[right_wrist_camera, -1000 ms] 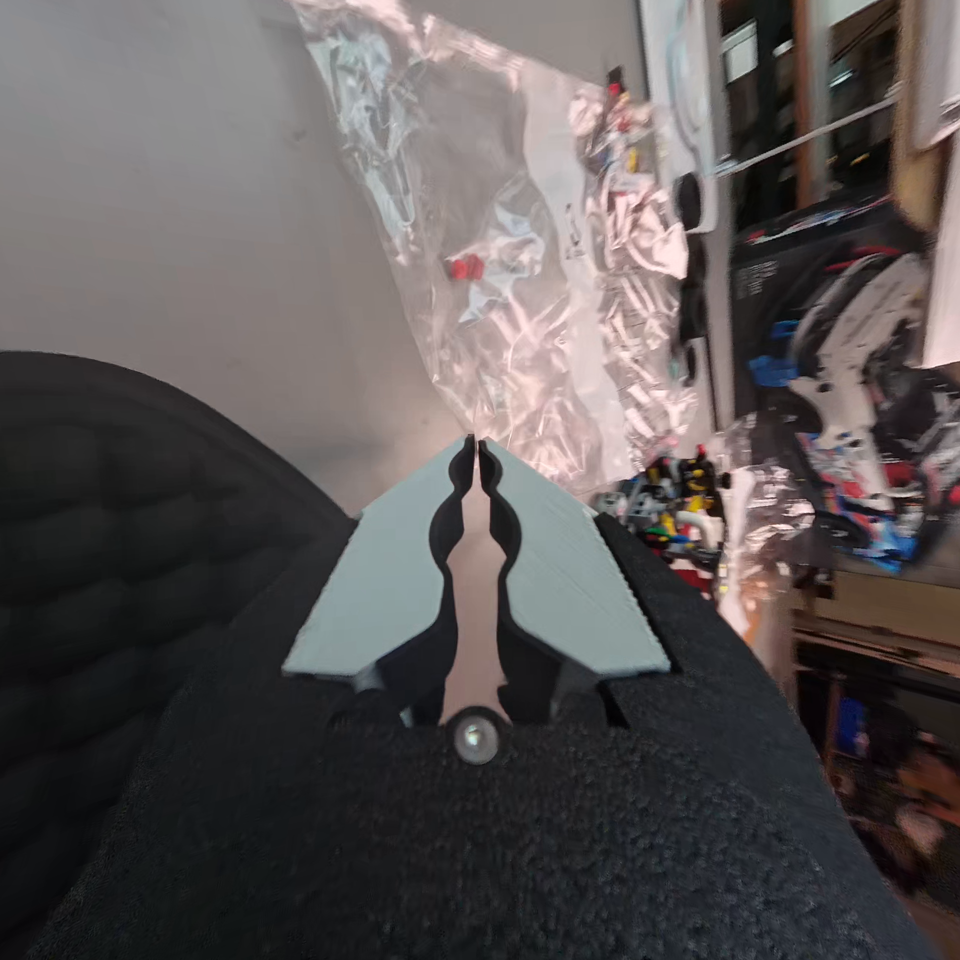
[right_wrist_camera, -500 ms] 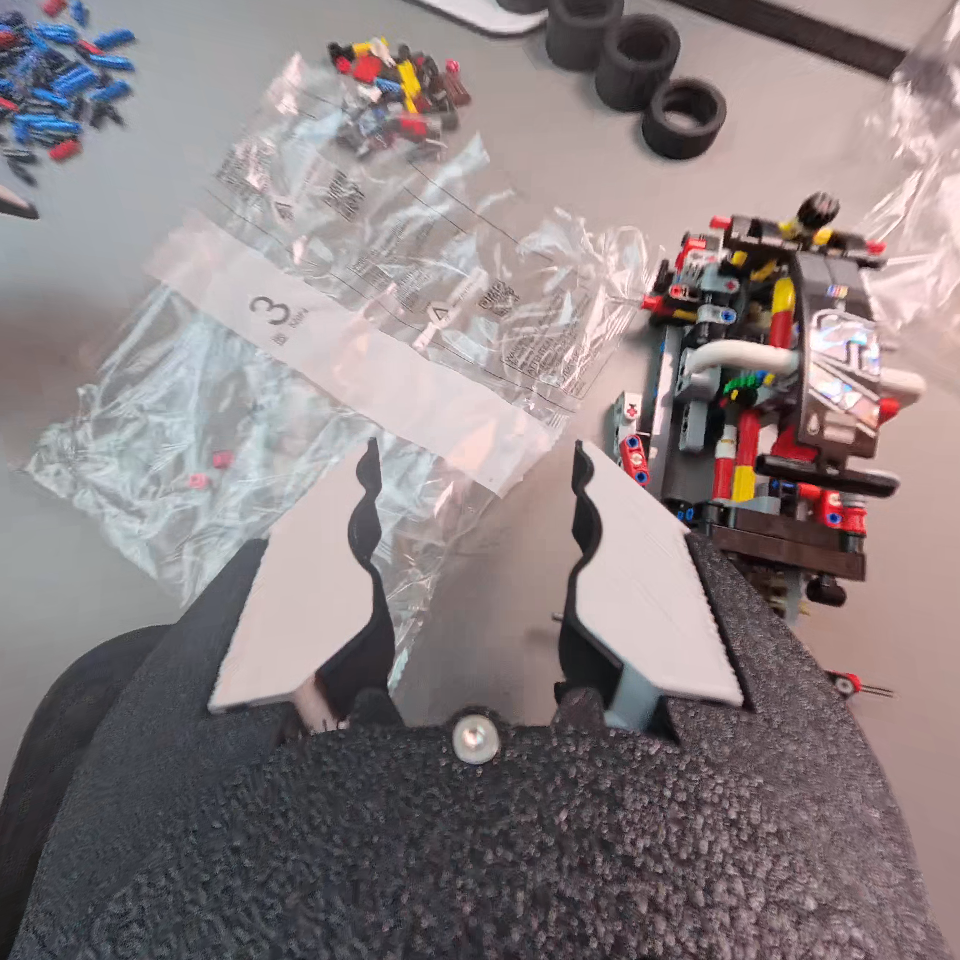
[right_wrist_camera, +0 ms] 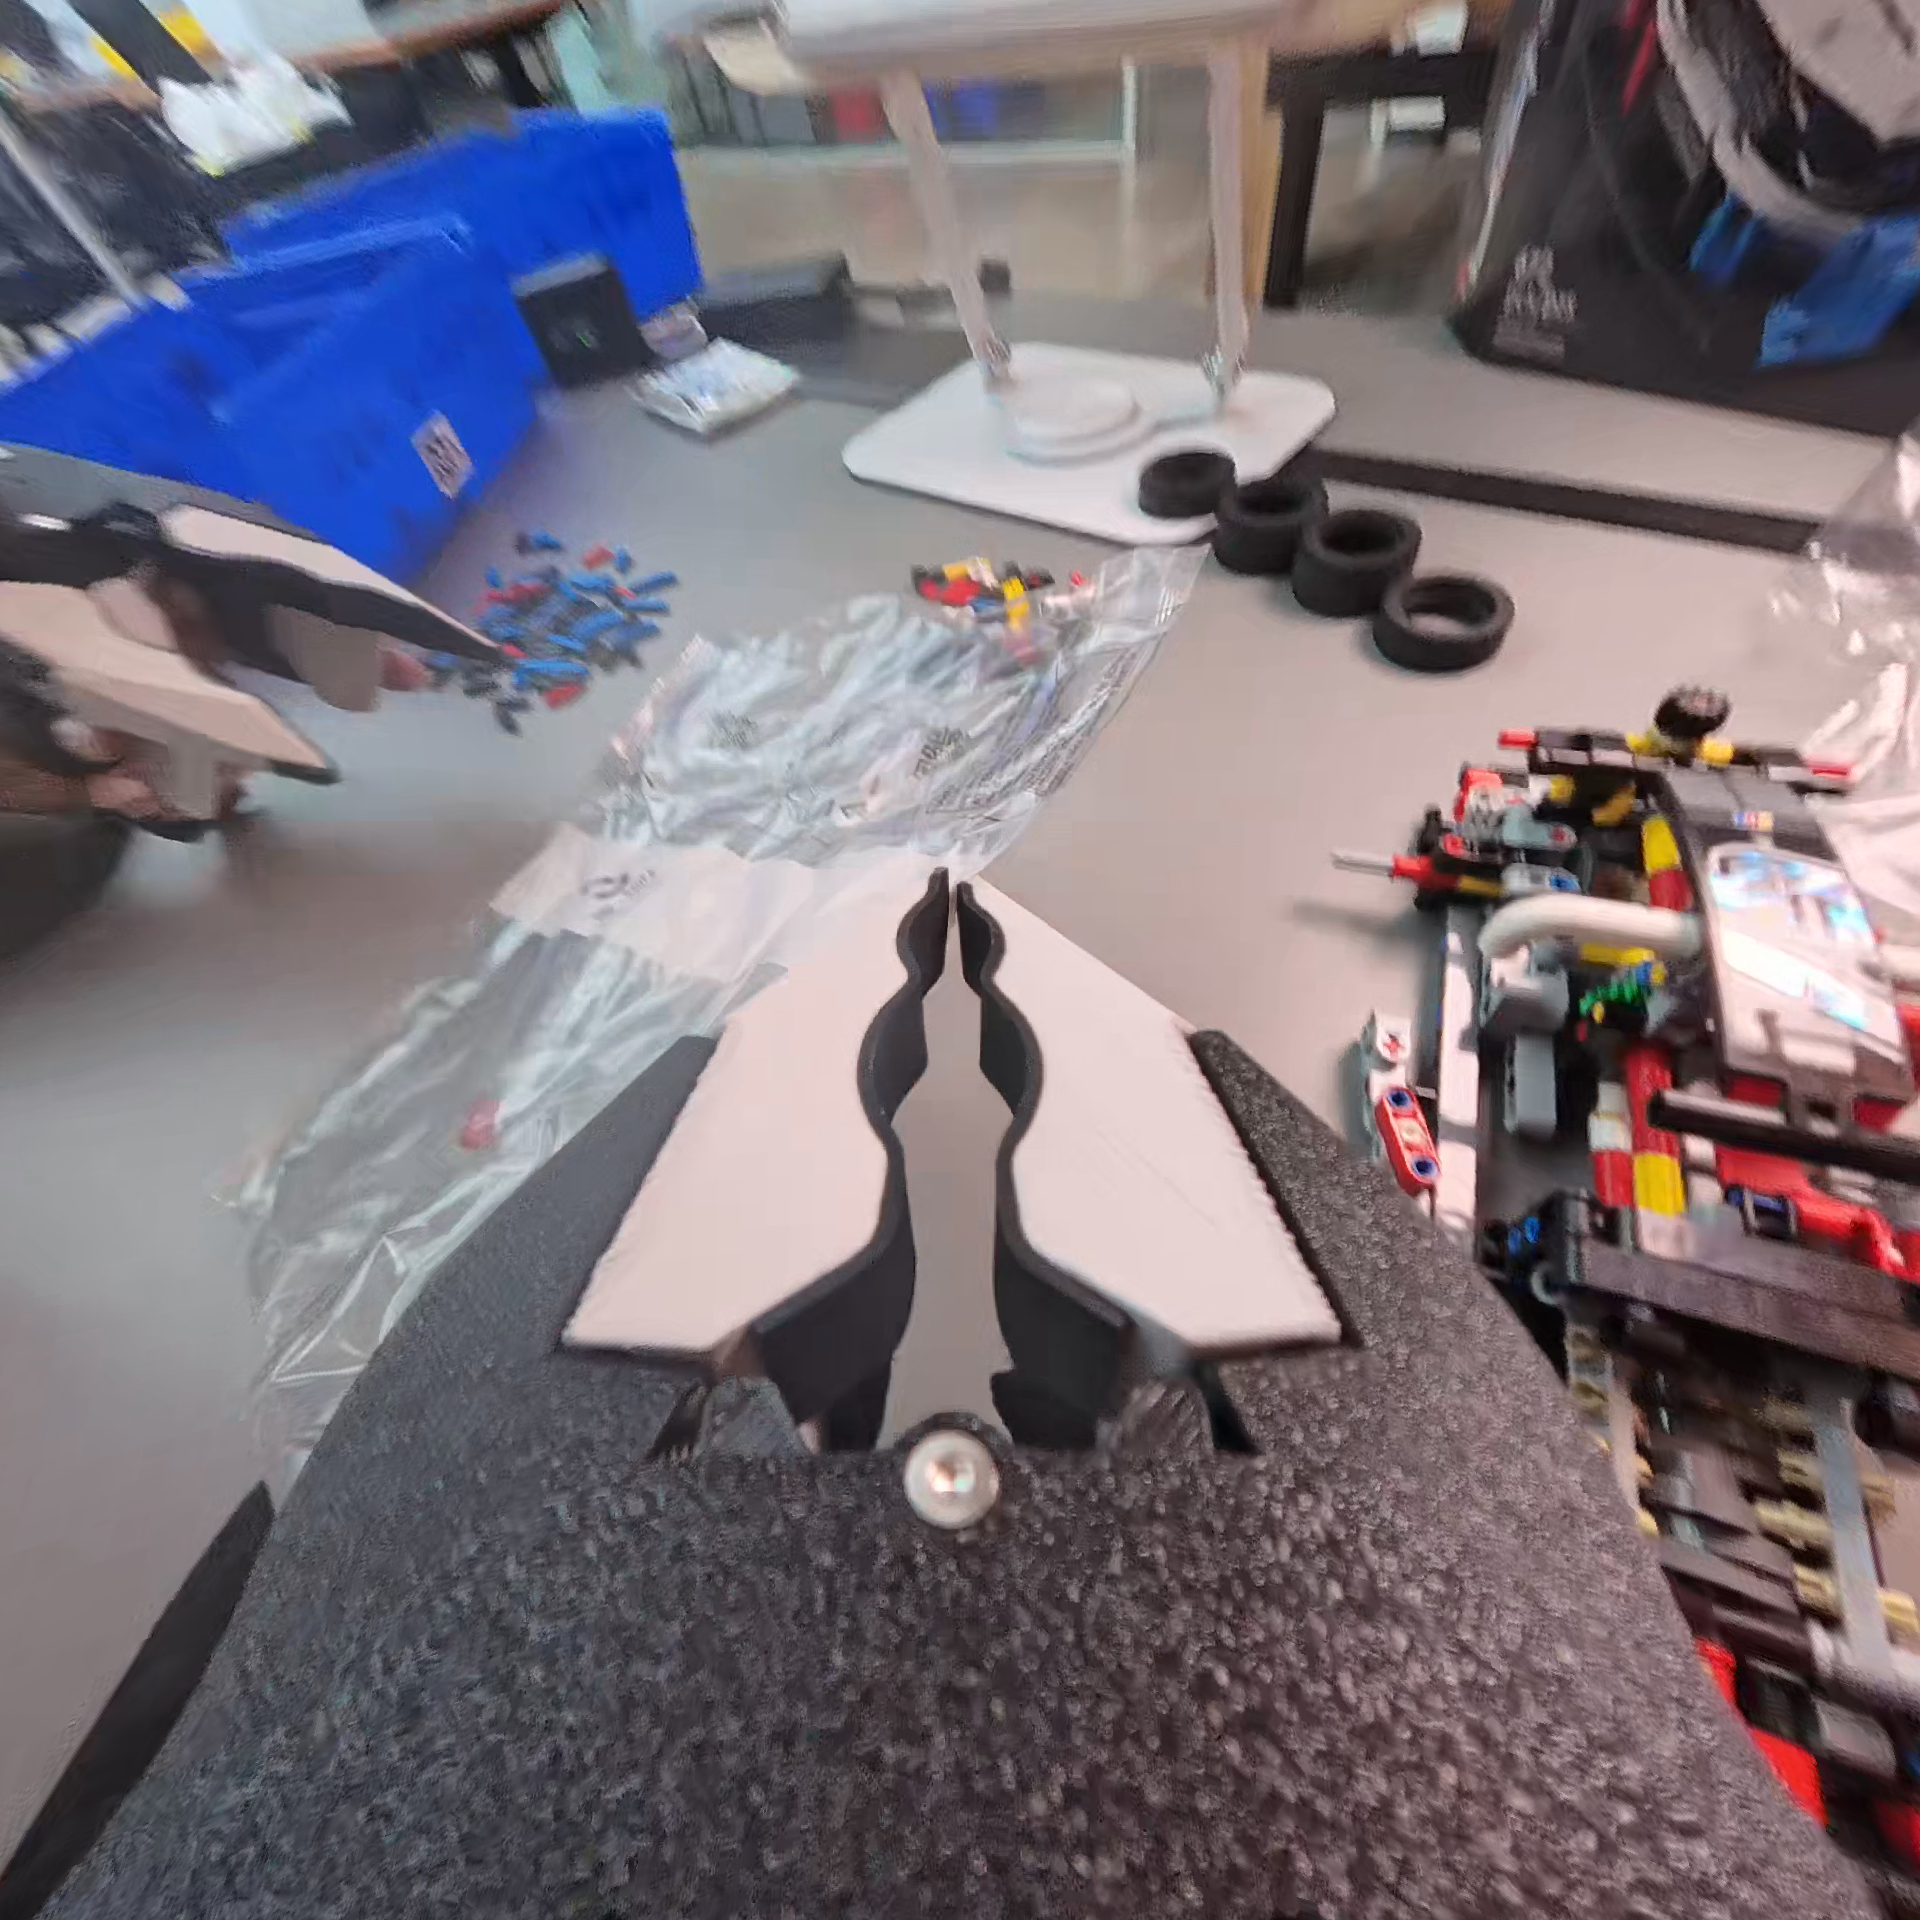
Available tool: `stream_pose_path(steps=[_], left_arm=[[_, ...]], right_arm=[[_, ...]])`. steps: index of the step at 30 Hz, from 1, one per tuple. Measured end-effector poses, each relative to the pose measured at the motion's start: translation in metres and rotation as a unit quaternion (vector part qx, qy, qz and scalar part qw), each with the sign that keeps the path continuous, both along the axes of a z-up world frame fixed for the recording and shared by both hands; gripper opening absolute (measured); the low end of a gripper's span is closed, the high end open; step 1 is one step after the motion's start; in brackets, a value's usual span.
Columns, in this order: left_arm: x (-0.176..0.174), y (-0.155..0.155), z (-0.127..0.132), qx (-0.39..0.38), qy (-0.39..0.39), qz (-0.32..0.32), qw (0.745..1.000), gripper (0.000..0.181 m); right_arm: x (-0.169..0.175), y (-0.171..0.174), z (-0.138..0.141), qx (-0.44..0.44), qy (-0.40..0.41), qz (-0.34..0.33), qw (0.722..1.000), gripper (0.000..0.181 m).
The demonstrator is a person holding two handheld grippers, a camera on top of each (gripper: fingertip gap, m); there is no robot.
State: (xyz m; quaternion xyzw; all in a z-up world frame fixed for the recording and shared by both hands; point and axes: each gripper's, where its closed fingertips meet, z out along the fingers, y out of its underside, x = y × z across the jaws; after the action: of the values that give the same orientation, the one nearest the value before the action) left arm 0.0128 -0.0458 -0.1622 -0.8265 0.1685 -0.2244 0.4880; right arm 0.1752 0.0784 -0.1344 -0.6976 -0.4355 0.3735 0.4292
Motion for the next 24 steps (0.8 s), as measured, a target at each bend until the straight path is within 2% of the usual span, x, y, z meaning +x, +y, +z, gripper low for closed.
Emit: stream_pose_path(steps=[1, 5, 8, 9, 10, 11, 13, 16, 22, 24], left_arm=[[-0.007, 0.002, 0.007, 0.003, -0.031, 0.012, 0.999, 0.076], [-0.024, 0.002, 0.029, 0.001, -0.163, 0.022, 0.986, 0.092], [-0.011, -0.008, 0.045, -0.018, -0.275, -0.037, 0.961, 0.105], [-0.001, -0.016, 0.053, -0.025, -0.313, -0.076, 0.946, 0.101], [0.007, -0.023, 0.061, -0.028, -0.344, -0.109, 0.932, 0.089], [0.013, -0.029, 0.069, -0.020, -0.360, -0.134, 0.923, 0.068], [0.020, -0.035, 0.074, -0.005, -0.350, -0.155, 0.924, 0.033], [0.015, -0.032, 0.068, 0.011, -0.294, -0.133, 0.946, 0.004], [0.006, -0.030, 0.063, 0.026, -0.233, -0.108, 0.966, 0.000], [-0.001, -0.028, 0.063, 0.033, -0.221, -0.095, 0.970, 0.000]], right_arm=[[-0.001, -0.009, 0.017, 0.017, 0.041, 0.022, 0.999, 0.001], [0.001, -0.057, 0.079, 0.072, 0.194, 0.108, 0.972, 0.000], [0.003, -0.080, 0.106, 0.091, 0.262, 0.125, 0.953, 0.000], [0.002, -0.086, 0.107, 0.100, 0.267, 0.126, 0.950, 0.000], [-0.001, -0.091, 0.105, 0.108, 0.260, 0.128, 0.951, 0.000], [-0.006, -0.096, 0.100, 0.114, 0.246, 0.130, 0.954, 0.000], [-0.012, -0.103, 0.089, 0.122, 0.224, 0.133, 0.958, 0.000], [-0.015, -0.101, 0.076, 0.108, 0.203, 0.123, 0.966, 0.001], [-0.021, -0.090, 0.040, 0.089, 0.110, 0.110, 0.984, 0.005], [-0.012, -0.067, 0.032, 0.121, 0.046, 0.072, 0.989, 0.023]])
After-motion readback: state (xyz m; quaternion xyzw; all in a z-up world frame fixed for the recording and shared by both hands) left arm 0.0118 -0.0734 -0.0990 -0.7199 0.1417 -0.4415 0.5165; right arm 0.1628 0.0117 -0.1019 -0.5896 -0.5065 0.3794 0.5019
